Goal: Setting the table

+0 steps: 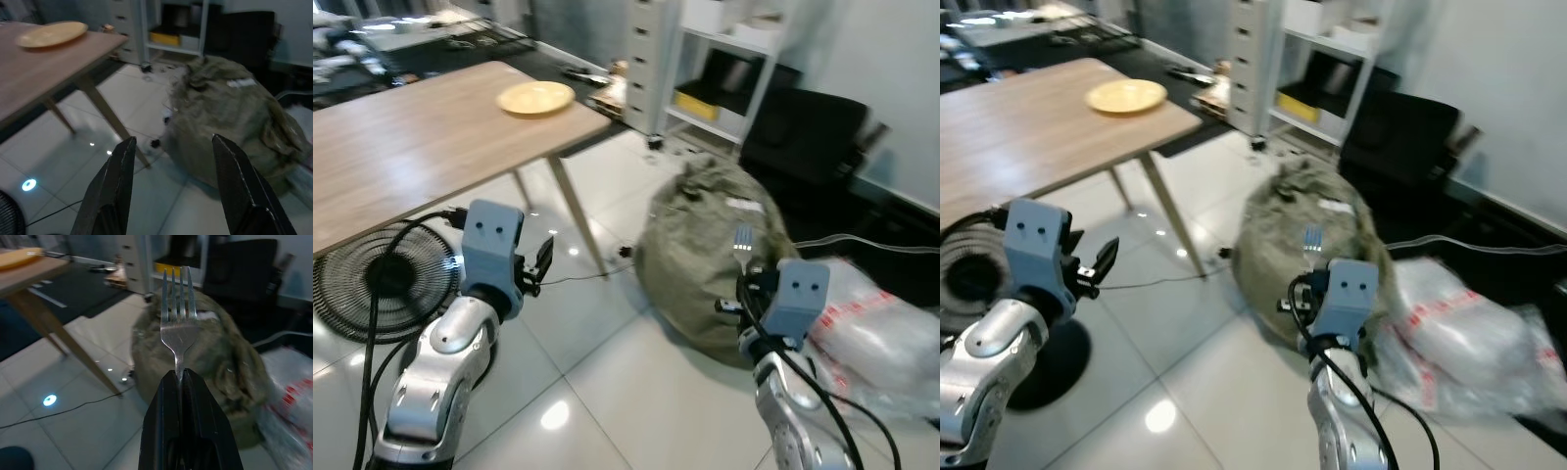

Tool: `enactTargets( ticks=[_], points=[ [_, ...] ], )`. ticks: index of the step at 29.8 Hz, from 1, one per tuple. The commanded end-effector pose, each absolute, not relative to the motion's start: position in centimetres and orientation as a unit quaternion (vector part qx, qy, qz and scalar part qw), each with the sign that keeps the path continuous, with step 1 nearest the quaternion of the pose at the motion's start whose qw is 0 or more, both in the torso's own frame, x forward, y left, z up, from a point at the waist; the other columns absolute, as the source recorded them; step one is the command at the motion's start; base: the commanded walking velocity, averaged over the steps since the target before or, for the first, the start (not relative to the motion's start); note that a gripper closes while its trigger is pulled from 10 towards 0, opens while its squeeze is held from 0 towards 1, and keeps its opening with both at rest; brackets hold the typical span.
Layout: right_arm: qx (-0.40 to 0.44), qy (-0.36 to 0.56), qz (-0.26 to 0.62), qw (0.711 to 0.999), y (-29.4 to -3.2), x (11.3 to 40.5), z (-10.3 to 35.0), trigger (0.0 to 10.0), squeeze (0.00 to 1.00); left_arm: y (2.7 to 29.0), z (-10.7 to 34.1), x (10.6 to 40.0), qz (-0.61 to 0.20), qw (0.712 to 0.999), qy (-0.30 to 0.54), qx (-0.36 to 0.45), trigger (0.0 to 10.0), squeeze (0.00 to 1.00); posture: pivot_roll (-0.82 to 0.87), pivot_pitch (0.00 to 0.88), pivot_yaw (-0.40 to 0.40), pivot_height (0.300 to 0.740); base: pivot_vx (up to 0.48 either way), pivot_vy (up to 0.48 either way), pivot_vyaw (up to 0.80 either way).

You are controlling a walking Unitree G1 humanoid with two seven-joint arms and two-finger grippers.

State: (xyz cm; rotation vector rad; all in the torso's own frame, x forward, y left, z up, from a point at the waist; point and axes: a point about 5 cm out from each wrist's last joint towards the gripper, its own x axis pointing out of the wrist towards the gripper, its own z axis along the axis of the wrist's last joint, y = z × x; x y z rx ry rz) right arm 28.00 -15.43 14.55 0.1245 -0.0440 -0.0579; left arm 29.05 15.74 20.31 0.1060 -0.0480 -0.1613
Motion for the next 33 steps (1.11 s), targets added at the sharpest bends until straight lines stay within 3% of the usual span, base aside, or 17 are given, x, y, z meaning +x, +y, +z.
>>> enactTargets(
  ticks=[1, 6, 8, 10, 18, 25, 33],
  points=[
    [0.068, -0.009, -0.027, 0.997, -15.3, 27.9, 14.0, 10.0, 0.00, 16.0, 19.7, 29.0, -0.079, 0.995, -0.008, 0.056, 10.0, 0.00, -0.01, 0.000, 0.100, 0.740, 0.000, 0.000, -0.80],
    [0.015, 0.037, 0.000, 0.999, -15.4, 27.4, 11.6, 10.0, 0.00, 16.5, 16.5, 28.6, -0.076, 0.994, 0.045, 0.064, 10.0, 0.00, -0.01, 0.000, 0.099, 0.740, 0.000, 0.000, -0.80],
    [-0.018, 0.095, 0.033, 0.995, -15.6, 26.9, 8.8, 10.0, 0.00, 16.9, 13.5, 28.1, -0.076, 0.990, 0.096, 0.064, 10.0, 0.00, -0.01, 0.000, 0.095, 0.740, 0.000, 0.000, -0.80],
    [-0.050, 0.163, 0.057, 0.984, -16.2, 25.9, 5.5, 10.0, 0.00, 17.5, 9.6, 27.1, -0.081, 0.980, 0.171, 0.067, 10.0, 0.00, -0.01, 0.000, 0.094, 0.740, 0.000, 0.000, -0.79],
    [-0.084, 0.287, 0.072, 0.952, -17.7, 22.7, -1.0, 10.0, 0.00, 18.9, 0.6, 23.5, -0.066, 0.942, 0.324, 0.058, 10.0, 0.00, -0.02, 0.000, 0.076, 0.740, 0.000, 0.000, -0.78],
    [-0.052, 0.316, 0.050, 0.946, -17.8, 22.0, -2.6, 10.0, 0.00, 18.7, -2.0, 22.3, -0.049, 0.935, 0.349, 0.052, 10.0, 0.00, -0.02, 0.000, 0.061, 0.740, 0.000, 0.000, -0.78],
    [-0.040, 0.325, 0.021, 0.945, -18.0, 21.8, -3.4, 10.0, 0.00, 17.9, -2.8, 21.9, -0.109, 0.932, 0.335, 0.090, 10.0, 0.00, -0.03, 0.000, 0.072, 0.740, 0.000, 0.000, -0.78]
  ],
)
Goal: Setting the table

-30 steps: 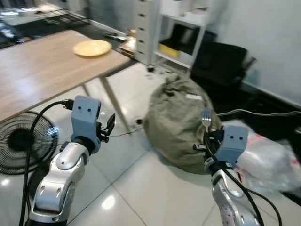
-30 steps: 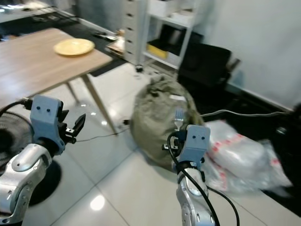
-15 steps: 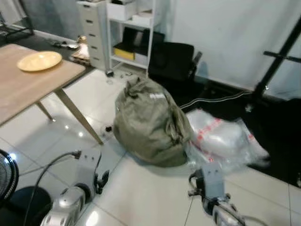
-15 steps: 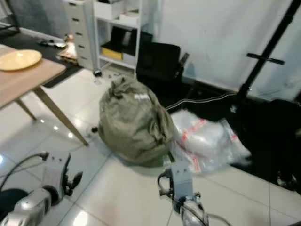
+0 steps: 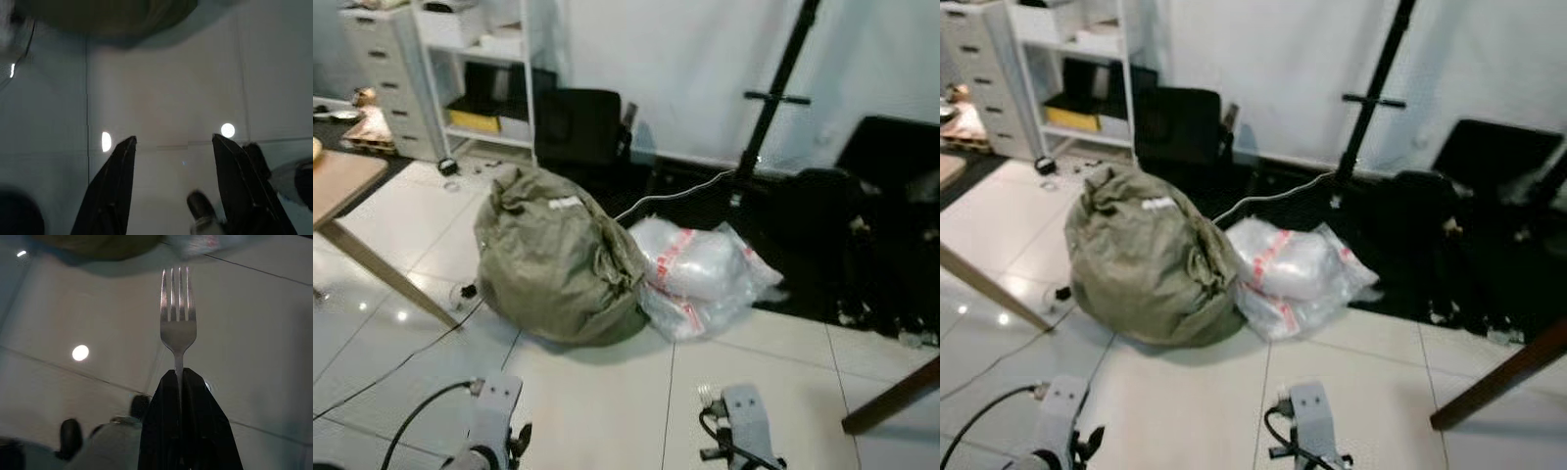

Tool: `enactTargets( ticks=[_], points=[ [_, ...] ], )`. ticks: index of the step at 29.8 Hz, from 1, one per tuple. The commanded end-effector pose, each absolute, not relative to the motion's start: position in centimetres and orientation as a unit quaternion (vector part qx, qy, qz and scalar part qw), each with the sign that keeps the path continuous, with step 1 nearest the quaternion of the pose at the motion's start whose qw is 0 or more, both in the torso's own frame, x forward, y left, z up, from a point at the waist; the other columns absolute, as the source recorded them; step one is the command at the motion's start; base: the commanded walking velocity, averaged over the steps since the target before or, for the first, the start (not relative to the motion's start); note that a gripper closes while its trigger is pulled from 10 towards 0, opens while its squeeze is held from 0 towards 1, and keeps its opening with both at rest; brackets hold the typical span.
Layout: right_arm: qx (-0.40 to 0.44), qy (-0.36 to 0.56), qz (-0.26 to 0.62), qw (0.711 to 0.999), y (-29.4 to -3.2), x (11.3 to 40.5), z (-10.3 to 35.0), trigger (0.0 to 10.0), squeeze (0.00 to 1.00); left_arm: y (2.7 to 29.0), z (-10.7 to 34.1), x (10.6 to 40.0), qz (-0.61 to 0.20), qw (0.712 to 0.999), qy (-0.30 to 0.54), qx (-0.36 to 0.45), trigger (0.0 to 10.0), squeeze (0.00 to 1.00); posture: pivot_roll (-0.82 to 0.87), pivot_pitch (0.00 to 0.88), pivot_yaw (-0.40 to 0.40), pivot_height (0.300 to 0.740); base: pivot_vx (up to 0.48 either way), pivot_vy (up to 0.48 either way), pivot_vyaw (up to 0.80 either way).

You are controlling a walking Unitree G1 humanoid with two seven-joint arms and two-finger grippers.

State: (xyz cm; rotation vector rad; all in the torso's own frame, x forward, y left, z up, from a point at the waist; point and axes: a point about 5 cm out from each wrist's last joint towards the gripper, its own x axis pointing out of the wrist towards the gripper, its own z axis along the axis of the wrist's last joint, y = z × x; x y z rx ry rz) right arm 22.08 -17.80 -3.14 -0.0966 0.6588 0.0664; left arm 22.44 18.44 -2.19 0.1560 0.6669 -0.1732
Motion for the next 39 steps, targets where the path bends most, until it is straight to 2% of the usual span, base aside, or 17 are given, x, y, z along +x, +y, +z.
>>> enactTargets(
  ticks=[1, 5, 15, 39],
  points=[
    [-0.037, 0.325, 0.018, 0.945, -18.0, 21.7, -3.5, 10.0, 0.00, 17.6, -2.9, 21.8, -0.124, 0.928, 0.337, 0.101, 10.0, 0.00, -0.03, 0.000, 0.074, 0.740, 0.000, 0.000, -0.78],
    [-0.034, 0.326, 0.012, 0.945, -18.0, 21.5, -3.7, 10.0, 0.00, 17.4, -2.9, 21.8, -0.143, 0.925, 0.331, 0.117, 10.0, 0.00, -0.04, 0.000, 0.076, 0.740, 0.000, 0.000, -0.78],
    [-0.034, 0.323, -0.002, 0.946, -18.7, 21.3, -3.9, 10.0, 0.00, 16.2, -2.5, 22.7, -0.179, 0.935, 0.296, 0.072, 10.0, 0.00, -0.05, 0.000, 0.077, 0.740, 0.000, 0.000, -0.78],
    [-0.031, 0.315, -0.020, 0.948, -19.3, 21.2, -3.9, 10.0, 0.00, 16.0, -2.4, 23.2, -0.197, 0.936, 0.283, 0.065, 10.0, 0.00, -0.07, 0.000, 0.093, 0.740, 0.000, 0.000, -0.78]
  ],
)
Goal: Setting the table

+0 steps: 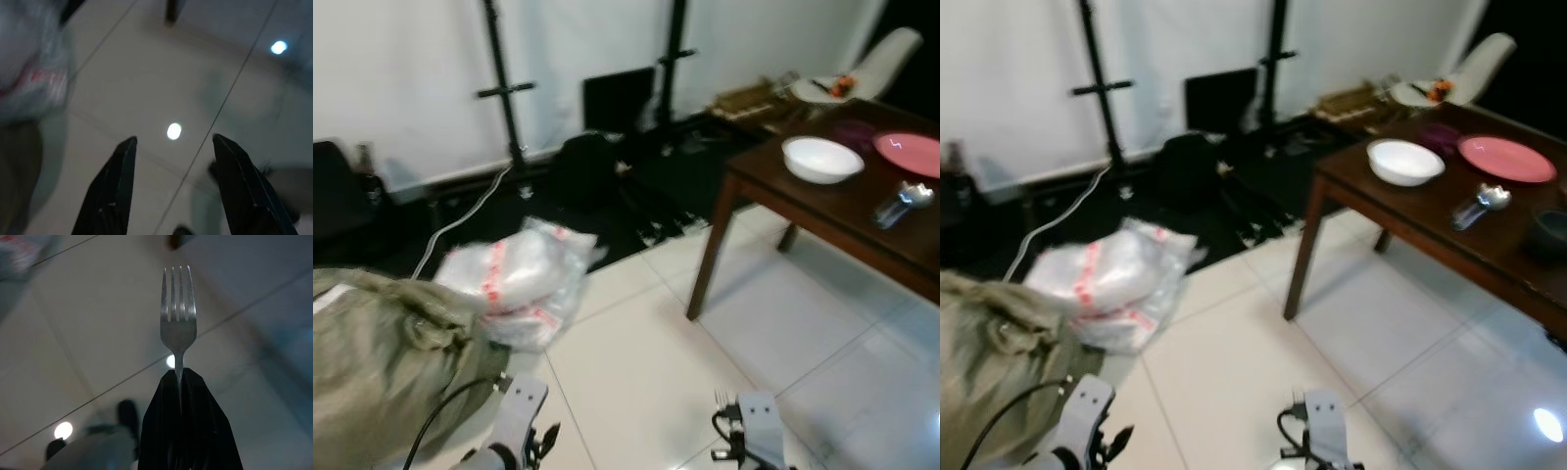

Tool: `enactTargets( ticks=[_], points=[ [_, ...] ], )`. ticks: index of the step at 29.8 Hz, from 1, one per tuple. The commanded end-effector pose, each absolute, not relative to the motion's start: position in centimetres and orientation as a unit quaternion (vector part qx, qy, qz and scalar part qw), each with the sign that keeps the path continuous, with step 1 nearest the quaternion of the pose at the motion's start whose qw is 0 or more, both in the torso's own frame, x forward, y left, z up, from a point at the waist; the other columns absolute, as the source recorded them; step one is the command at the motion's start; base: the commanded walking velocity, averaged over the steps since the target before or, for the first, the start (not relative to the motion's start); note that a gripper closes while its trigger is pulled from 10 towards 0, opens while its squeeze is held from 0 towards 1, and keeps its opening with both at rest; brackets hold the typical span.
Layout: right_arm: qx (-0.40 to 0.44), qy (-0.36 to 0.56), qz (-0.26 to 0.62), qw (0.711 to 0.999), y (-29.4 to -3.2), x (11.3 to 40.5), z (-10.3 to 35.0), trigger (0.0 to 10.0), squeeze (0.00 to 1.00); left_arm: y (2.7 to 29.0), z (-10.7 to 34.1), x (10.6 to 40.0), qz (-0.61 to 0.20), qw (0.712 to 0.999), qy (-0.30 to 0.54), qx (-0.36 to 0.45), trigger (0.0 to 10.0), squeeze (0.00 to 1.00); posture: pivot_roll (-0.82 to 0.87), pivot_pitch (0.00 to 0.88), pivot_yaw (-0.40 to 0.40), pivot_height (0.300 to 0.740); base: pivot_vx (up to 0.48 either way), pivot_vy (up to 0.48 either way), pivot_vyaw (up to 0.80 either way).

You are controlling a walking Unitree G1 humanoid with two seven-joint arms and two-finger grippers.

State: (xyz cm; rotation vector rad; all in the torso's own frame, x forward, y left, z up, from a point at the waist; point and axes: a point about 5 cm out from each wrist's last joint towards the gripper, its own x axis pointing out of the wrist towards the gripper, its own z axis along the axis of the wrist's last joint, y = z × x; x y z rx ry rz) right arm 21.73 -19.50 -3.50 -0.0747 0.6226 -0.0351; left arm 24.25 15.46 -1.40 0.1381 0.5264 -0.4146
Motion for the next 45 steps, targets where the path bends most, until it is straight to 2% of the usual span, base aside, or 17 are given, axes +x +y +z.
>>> enactTargets(
  ticks=[1, 10, 18, 25, 26, 27, 33, 39, 44, 45],
  points=[
    [-0.031, 0.315, -0.020, 0.948, -19.3, 21.2, -3.9, 10.0, 0.00, 16.0, -2.4, 23.2, -0.197, 0.936, 0.283, 0.065, 10.0, 0.00, -0.07, 0.000, 0.093, 0.740, 0.000, 0.000, -0.79],
    [-0.027, 0.303, -0.045, 0.952, -20.0, 21.3, -3.4, 10.0, 0.00, 15.4, -1.6, 23.9, -0.210, 0.940, 0.264, 0.054, 10.0, 0.00, -0.07, 0.000, 0.098, 0.740, 0.000, 0.000, -0.78],
    [-0.030, 0.248, -0.082, 0.965, -21.6, 22.6, -0.9, 10.0, 0.00, 14.2, 1.3, 26.1, -0.217, 0.953, 0.205, 0.051, 10.0, 0.00, -0.09, 0.000, 0.108, 0.740, 0.000, 0.000, -0.78],
    [-0.054, 0.135, -0.109, 0.983, -23.3, 24.6, 4.8, 10.0, 0.00, 13.3, 7.5, 29.8, -0.185, 0.978, 0.082, 0.048, 10.0, 0.00, -0.12, 0.000, 0.124, 0.740, 0.000, 0.000, -0.78],
    [-0.054, 0.135, -0.109, 0.983, -23.3, 24.6, 4.8, 10.0, 0.00, 13.3, 7.5, 29.8, -0.185, 0.978, 0.082, 0.048, 10.0, 0.00, -0.12, 0.000, 0.124, 0.740, 0.000, 0.000, -0.78],
    [-0.060, 0.101, -0.126, 0.985, -24.0, 25.0, 6.6, 10.0, 0.00, 12.9, 9.3, 30.7, -0.181, 0.981, 0.051, 0.041, 10.0, 0.00, -0.12, 0.000, 0.124, 0.740, 0.000, 0.000, -0.78],
    [-0.079, -0.004, -0.173, 0.982, -25.5, 26.3, 12.2, 10.0, 0.00, 10.8, 13.5, 31.9, -0.202, 0.979, -0.014, 0.011, 10.0, 0.00, -0.14, 0.000, 0.129, 0.740, 0.000, 0.000, -0.78],
    [-0.073, -0.046, -0.167, 0.982, -25.3, 26.6, 14.3, 10.0, 0.00, 9.9, 15.1, 32.1, -0.197, 0.980, -0.037, -0.013, 10.0, 0.00, -0.14, 0.000, 0.129, 0.740, 0.000, 0.000, -0.79],
    [-0.050, -0.052, -0.101, 0.992, -22.9, 27.0, 14.7, 10.0, 0.00, 10.6, 15.7, 31.7, -0.161, 0.986, -0.036, -0.021, 10.0, 0.00, -0.12, 0.000, 0.110, 0.740, 0.000, 0.000, -0.80],
    [-0.040, -0.048, -0.074, 0.995, -21.8, 27.3, 14.5, 10.0, 0.00, 11.4, 15.5, 31.3, -0.144, 0.989, -0.034, -0.013, 10.0, 0.00, -0.09, 0.000, 0.090, 0.740, 0.000, 0.000, -0.80]
  ],
)
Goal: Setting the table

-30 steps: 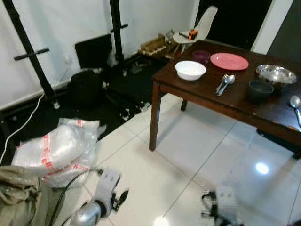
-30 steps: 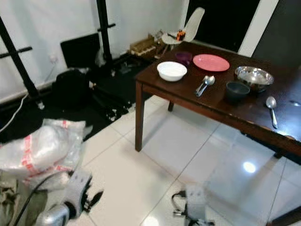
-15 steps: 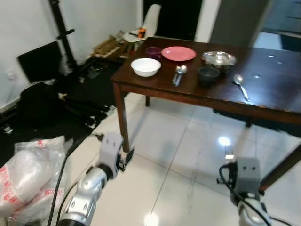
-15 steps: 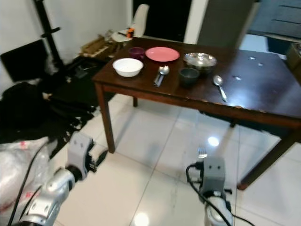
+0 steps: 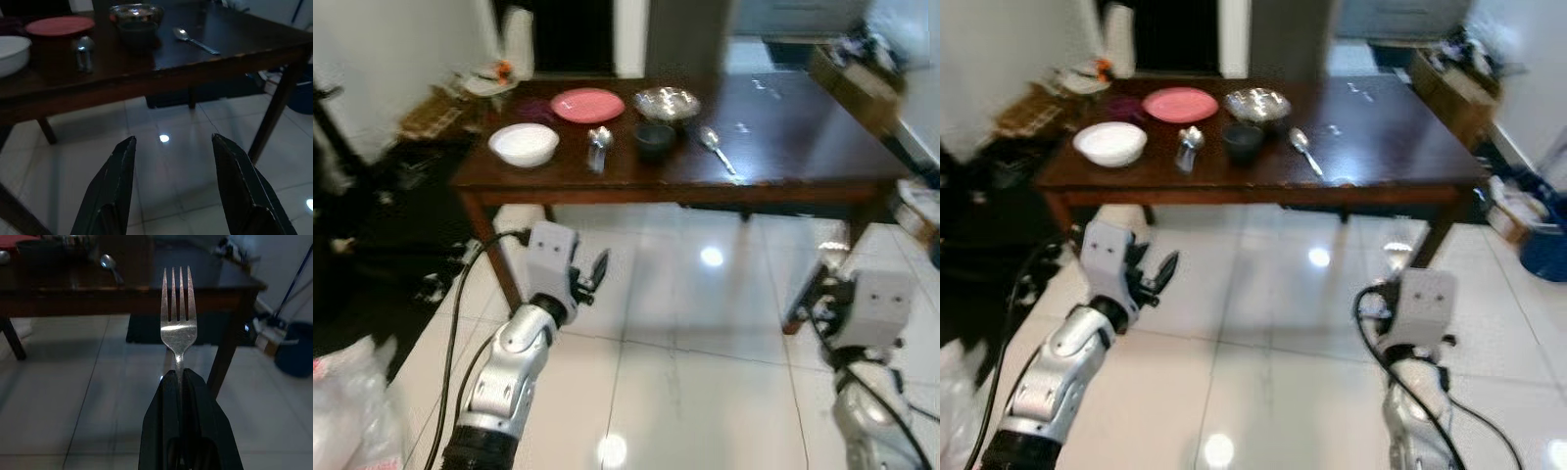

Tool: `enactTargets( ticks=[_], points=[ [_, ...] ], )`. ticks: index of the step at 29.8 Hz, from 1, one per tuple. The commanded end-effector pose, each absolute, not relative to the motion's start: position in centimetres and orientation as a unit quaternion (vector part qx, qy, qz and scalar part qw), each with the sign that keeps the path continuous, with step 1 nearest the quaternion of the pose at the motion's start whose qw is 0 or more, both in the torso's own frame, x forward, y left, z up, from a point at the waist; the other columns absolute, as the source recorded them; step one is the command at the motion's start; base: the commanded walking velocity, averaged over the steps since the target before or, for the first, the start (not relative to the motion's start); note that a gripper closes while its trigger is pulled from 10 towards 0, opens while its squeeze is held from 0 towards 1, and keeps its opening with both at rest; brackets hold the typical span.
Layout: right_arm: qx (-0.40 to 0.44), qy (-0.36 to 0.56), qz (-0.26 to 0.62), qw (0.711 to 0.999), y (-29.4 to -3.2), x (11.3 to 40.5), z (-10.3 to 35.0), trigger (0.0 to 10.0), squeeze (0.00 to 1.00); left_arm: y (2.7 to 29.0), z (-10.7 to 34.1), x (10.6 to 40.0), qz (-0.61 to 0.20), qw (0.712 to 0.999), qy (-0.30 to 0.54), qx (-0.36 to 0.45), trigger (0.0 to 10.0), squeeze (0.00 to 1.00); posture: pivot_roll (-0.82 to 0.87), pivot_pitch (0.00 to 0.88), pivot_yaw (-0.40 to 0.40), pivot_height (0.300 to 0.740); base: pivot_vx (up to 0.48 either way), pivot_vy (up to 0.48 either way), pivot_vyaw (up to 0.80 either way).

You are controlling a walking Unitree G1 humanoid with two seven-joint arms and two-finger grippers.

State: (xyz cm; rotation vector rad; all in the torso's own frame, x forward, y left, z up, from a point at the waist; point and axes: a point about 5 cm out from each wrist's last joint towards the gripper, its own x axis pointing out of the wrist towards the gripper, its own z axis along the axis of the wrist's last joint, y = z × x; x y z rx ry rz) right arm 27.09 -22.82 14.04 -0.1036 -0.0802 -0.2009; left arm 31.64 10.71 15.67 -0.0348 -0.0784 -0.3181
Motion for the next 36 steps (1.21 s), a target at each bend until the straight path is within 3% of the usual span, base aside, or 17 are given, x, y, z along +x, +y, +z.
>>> enactTargets(
  ticks=[1, 4, 8, 12, 29, 36],
  points=[
    [-0.035, -0.045, -0.058, 0.997, -21.0, 27.7, 14.4, 10.0, 0.00, 12.0, 15.4, 31.0, -0.132, 0.991, -0.030, -0.008, 10.0, 0.00, -0.08, 0.000, 0.085, 0.740, 0.000, 0.000, -0.80],
    [-0.029, -0.038, -0.031, 0.998, -19.8, 28.3, 14.2, 10.0, 0.00, 13.0, 15.2, 30.6, -0.113, 0.993, -0.026, -0.003, 10.0, 0.00, -0.06, 0.000, 0.069, 0.740, 0.000, 0.000, -0.80],
    [-0.003, -0.034, 0.021, 0.999, -17.0, 30.1, 14.2, 10.0, 0.00, 16.4, 15.4, 29.7, -0.045, 0.998, -0.027, 0.019, 10.0, 0.00, 0.02, 0.000, 0.020, 0.740, 0.000, 0.000, -0.80],
    [0.007, -0.041, 0.035, 0.999, -16.2, 31.1, 14.9, 10.0, 0.00, 18.0, 15.5, 29.2, -0.009, 0.999, -0.026, 0.026, 10.0, 0.00, 0.06, 0.000, 0.002, 0.740, 0.000, 0.000, -0.80],
    [0.038, -0.047, 0.027, 0.998, -17.1, 31.1, 15.4, 10.0, 0.00, 16.4, 16.9, 29.9, -0.024, 0.997, -0.046, 0.048, 10.0, 0.00, 0.01, 0.000, 0.031, 0.740, 0.000, 0.000, -0.80],
    [0.059, -0.048, 0.077, 0.994, -15.7, 30.9, 15.6, 10.0, 0.00, 15.9, 17.4, 30.6, -0.009, 0.996, -0.063, 0.059, 10.0, 0.00, -0.01, 0.000, 0.036, 0.740, 0.303, 0.000, -0.16]
  ],
)
